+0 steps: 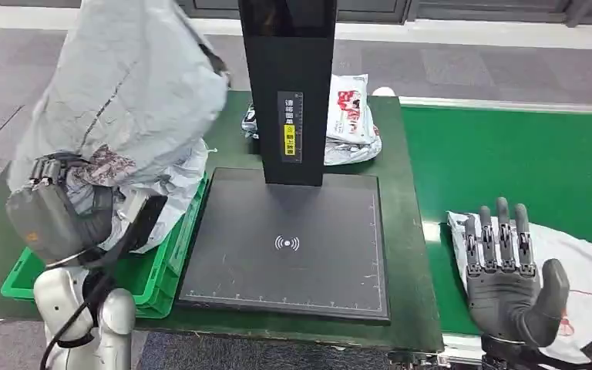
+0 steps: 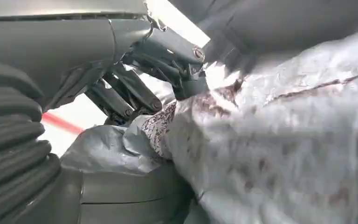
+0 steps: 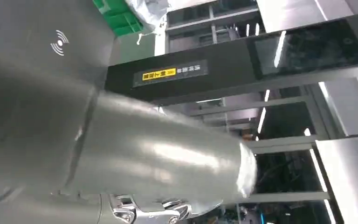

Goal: Moved the parcel from conveyor to table for the left to box.

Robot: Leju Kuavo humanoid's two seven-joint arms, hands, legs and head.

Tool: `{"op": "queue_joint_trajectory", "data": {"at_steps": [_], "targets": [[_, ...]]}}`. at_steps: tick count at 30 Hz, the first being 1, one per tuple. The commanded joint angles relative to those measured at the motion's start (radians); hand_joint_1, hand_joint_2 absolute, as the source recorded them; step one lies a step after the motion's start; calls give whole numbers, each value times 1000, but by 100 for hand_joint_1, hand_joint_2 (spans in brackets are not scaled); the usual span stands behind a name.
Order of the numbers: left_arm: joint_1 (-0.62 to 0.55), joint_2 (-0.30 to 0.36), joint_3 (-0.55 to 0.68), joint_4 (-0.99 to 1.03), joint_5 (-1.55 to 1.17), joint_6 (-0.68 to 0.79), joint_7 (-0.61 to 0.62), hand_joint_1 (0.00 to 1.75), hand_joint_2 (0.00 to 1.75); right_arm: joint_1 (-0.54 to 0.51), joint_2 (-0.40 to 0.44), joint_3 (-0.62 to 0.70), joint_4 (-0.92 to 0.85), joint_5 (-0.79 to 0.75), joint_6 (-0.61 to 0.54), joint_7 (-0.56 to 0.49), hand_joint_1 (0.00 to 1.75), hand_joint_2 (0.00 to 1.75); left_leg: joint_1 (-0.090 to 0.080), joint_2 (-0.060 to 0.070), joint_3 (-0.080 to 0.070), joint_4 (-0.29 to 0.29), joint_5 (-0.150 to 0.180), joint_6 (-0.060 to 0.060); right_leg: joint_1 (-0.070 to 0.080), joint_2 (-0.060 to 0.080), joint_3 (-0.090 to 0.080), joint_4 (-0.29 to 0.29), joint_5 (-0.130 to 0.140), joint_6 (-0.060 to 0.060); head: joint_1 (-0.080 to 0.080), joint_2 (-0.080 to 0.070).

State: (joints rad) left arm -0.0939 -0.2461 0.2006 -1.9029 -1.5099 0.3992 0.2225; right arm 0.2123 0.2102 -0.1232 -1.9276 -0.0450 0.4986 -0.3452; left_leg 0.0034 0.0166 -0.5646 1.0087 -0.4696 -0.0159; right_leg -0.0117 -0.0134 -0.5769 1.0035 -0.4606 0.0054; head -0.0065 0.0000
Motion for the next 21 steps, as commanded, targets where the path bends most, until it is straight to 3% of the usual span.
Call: {"op": "queue_joint_trajectory", "data": {"at_steps": [1,11,12,13,14,15,17,18,21], "targets": [[-92,174,28,304,-61,-181,186,175,175,-38,-1,-64,65,-20,13,14,0,0,0,-2,2,-2,2,0,1,-1,2,-2,1,-1,0,0],[-83,152,128,371,-52,-270,181,175,175,-39,-6,-48,74,-28,6,23,0,0,1,-1,2,-3,2,-2,1,2,2,-3,2,-2,0,0],[-80,141,141,368,-43,-282,177,159,175,-41,-8,-47,77,-31,4,27,0,0,1,-1,1,-2,2,-1,1,1,2,-2,2,-2,0,0],[-73,138,152,366,-39,-285,178,119,175,-43,-8,-47,78,-32,2,29,0,0,1,-1,0,-1,2,-2,1,1,1,-1,2,-2,0,0],[-70,133,163,364,-29,-285,182,38,175,-45,-8,-46,79,-33,1,31,0,0,1,-1,0,-2,2,-1,1,1,1,-2,2,-2,0,0],[-62,128,179,357,-7,-277,183,0,175,-43,-8,-46,77,-33,0,32,0,0,1,-1,0,-1,2,-1,1,1,1,-1,2,-2,0,0],[-32,119,237,328,92,-237,189,0,175,-51,-11,-41,81,-38,-4,44,0,0,1,0,0,-2,2,-1,1,3,1,-2,2,-2,0,0],[-21,117,257,313,120,-217,185,0,0,-52,-12,-38,82,-39,-7,47,0,0,0,1,0,-1,1,-1,1,3,0,-1,2,-2,0,0],[15,115,291,282,169,-192,166,0,0,-43,-12,-33,80,-41,-10,48,0,0,1,2,0,-2,1,-2,1,4,0,-2,2,-2,0,0]]}}
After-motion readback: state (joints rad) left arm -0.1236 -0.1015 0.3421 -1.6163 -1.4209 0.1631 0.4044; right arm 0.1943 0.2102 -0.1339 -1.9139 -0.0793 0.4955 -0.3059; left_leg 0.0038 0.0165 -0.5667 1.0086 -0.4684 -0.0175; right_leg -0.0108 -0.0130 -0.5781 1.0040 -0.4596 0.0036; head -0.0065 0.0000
